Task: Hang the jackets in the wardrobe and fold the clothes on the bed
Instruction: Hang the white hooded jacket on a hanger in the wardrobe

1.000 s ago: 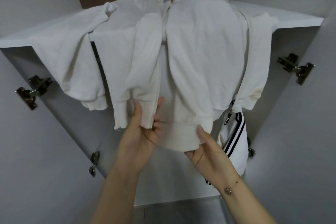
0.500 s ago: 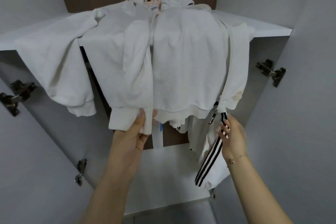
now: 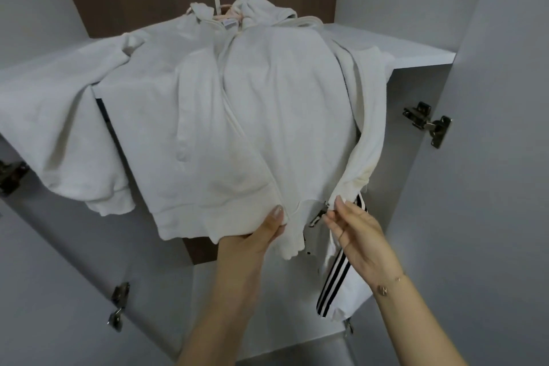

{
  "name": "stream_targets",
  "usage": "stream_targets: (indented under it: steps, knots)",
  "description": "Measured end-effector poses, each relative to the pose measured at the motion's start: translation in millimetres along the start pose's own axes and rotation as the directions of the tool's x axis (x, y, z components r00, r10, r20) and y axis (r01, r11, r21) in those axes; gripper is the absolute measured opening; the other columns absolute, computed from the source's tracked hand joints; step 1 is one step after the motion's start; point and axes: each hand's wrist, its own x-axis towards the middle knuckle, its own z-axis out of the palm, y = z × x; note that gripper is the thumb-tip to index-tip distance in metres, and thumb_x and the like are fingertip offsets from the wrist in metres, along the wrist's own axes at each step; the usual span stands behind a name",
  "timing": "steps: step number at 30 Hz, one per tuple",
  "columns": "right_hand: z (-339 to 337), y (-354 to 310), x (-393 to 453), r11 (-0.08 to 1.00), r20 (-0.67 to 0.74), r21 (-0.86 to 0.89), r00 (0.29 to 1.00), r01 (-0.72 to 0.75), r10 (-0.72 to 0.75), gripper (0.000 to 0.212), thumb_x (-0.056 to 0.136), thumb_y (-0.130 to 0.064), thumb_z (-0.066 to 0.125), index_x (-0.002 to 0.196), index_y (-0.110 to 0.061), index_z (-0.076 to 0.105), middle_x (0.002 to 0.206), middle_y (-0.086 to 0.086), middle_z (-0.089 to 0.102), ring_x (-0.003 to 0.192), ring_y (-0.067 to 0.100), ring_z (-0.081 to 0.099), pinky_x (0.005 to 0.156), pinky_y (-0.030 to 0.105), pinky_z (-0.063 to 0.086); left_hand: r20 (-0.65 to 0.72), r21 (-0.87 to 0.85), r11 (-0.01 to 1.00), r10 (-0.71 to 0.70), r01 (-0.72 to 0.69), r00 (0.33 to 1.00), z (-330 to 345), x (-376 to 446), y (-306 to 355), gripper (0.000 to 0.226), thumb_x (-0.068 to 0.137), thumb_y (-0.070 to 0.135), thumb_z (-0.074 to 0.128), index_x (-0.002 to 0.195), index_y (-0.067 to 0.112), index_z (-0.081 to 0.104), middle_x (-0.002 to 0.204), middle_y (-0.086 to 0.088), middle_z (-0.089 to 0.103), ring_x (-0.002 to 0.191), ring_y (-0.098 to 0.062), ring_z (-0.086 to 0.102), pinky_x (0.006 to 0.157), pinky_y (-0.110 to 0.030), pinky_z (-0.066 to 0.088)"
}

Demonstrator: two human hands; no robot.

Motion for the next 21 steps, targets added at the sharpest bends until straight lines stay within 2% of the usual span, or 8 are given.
stream_targets:
  steps: [3,6,9,11,13,17,21]
  knots:
    - [20.8,5.7,-25.9,0.998,0.127,-0.055,0.992,0.011,-0.004,0.011,0.075,-0.019,0.074,0.081,-0.009,0.075,0.081,0.006,0.07,0.074,0.012,0.068,0.074,0.022,0.056,-0.023,0.071,0.998,0.001,0.001,1.0,3.4,1.0,-3.1,0.047,0.06,0.029,0.081,0.098,0.003,0.073,0.091,-0.008,0.076,0.082,-0.015,0.072,0.071,-0.019,0.055]
    - [38.0,9.4,-44.2,0.998,0.138,-0.049,0.99,0.048,-0.04,0.023,0.072,-0.023,0.078,0.087,-0.006,0.071,0.086,0.011,0.069,0.081,0.016,0.068,0.078,0.023,0.055,-0.001,0.116,0.993,0.01,-0.01,1.0,2.8,0.3,-5.1,0.038,0.057,0.035,0.082,0.083,0.009,0.076,0.078,-0.005,0.073,0.074,-0.013,0.07,0.068,-0.02,0.055]
    - [44.7,9.4,-57.3,0.987,0.136,-0.119,0.986,0.109,-0.092,0.024,0.073,-0.023,0.078,0.085,-0.004,0.07,0.083,0.016,0.069,0.077,0.021,0.068,0.075,0.023,0.055,0.024,0.116,0.993,-0.005,0.002,1.0,1.5,-0.5,-5.3,0.037,0.057,0.034,0.082,0.085,0.01,0.077,0.086,-0.007,0.075,0.084,-0.017,0.072,0.077,-0.027,0.056]
    - [45.1,10.1,-61.3,0.983,0.139,-0.135,0.985,0.124,-0.105,0.034,0.074,-0.021,0.077,0.09,0.006,0.066,0.087,0.021,0.07,0.08,0.024,0.07,0.077,0.024,0.055,0.06,0.129,0.992,-0.024,0.016,0.998,0.9,-1.6,-3.8,0.044,0.062,0.031,0.08,0.095,0.004,0.075,0.097,-0.012,0.075,0.096,-0.024,0.072,0.089,-0.037,0.053]
    - [46.1,10.6,-62.7,0.981,0.122,-0.141,0.986,0.129,-0.112,0.045,0.072,-0.021,0.078,0.094,0.014,0.059,0.089,0.022,0.071,0.081,0.024,0.071,0.077,0.023,0.055,0.097,0.135,0.99,-0.043,0.03,0.994,1.1,-3.3,-3.6,0.045,0.067,0.028,0.078,0.101,-0.001,0.073,0.101,-0.016,0.074,0.101,-0.027,0.07,0.093,-0.04,0.051]
    - [47.8,11.9,-62.4,0.98,0.09,-0.136,0.987,0.145,-0.134,0.042,0.069,-0.022,0.078,0.095,0.009,0.067,0.092,0.021,0.072,0.08,0.021,0.071,0.074,0.021,0.055,0.094,0.113,0.993,-0.054,0.043,0.994,1.1,-5.7,-3.0,0.039,0.067,0.025,0.077,0.097,0.001,0.073,0.096,-0.014,0.075,0.095,-0.025,0.072,0.085,-0.029,0.056]
    - [48.8,13.6,-62.4,0.984,0.087,-0.121,0.989,0.133,-0.123,0.036,0.069,-0.022,0.078,0.094,0.004,0.07,0.091,0.02,0.072,0.08,0.02,0.069,0.075,0.022,0.055,0.078,0.124,0.991,-0.059,0.049,0.995,0.1,-6.1,-0.7,0.044,0.059,0.031,0.081,0.092,0.004,0.075,0.091,-0.012,0.075,0.086,-0.019,0.072,0.077,-0.025,0.056]
